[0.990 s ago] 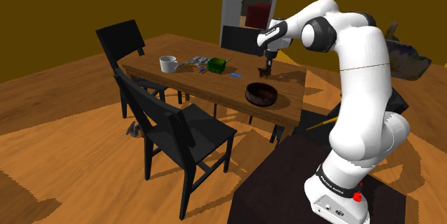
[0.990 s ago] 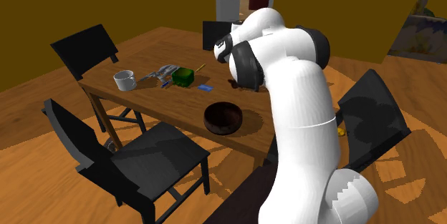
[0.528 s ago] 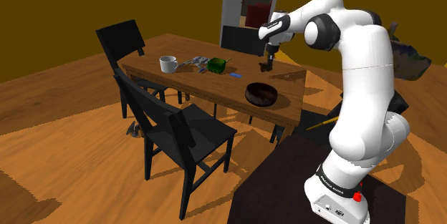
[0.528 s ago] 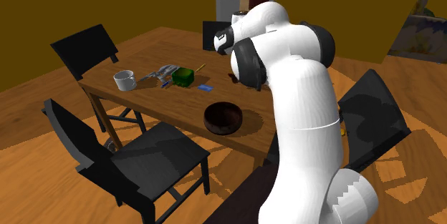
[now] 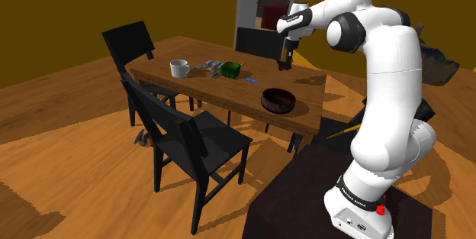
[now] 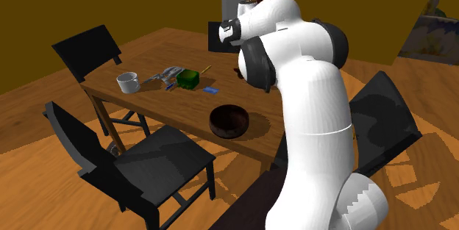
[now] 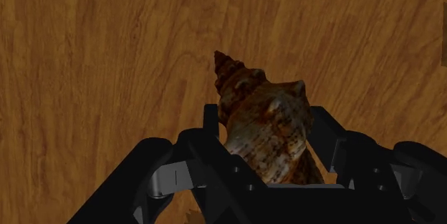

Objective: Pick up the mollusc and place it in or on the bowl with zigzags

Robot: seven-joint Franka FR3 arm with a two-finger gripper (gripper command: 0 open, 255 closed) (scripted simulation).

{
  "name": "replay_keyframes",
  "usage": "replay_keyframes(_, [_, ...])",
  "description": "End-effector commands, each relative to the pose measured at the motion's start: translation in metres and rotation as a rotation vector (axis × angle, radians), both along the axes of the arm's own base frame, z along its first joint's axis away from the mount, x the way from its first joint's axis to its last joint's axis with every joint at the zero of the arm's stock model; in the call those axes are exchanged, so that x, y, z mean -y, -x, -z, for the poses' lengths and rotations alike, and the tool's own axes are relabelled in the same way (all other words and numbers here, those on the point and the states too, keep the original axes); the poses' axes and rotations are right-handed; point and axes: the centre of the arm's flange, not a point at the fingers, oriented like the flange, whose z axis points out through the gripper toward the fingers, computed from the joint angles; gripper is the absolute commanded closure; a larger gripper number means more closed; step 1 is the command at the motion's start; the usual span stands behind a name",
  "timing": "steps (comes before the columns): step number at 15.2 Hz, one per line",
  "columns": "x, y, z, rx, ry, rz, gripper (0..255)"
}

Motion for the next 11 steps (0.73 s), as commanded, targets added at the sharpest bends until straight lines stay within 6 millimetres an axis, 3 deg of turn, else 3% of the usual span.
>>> replay_keyframes(1, [0.000,0.001,-0.011,0.000,0.000,0.000,255])
replay_keyframes(9, [0.000,0.001,-0.051,0.000,0.000,0.000,255])
replay_keyframes(11, [-0.023,0.014,-0.051,0.000,0.000,0.000,255])
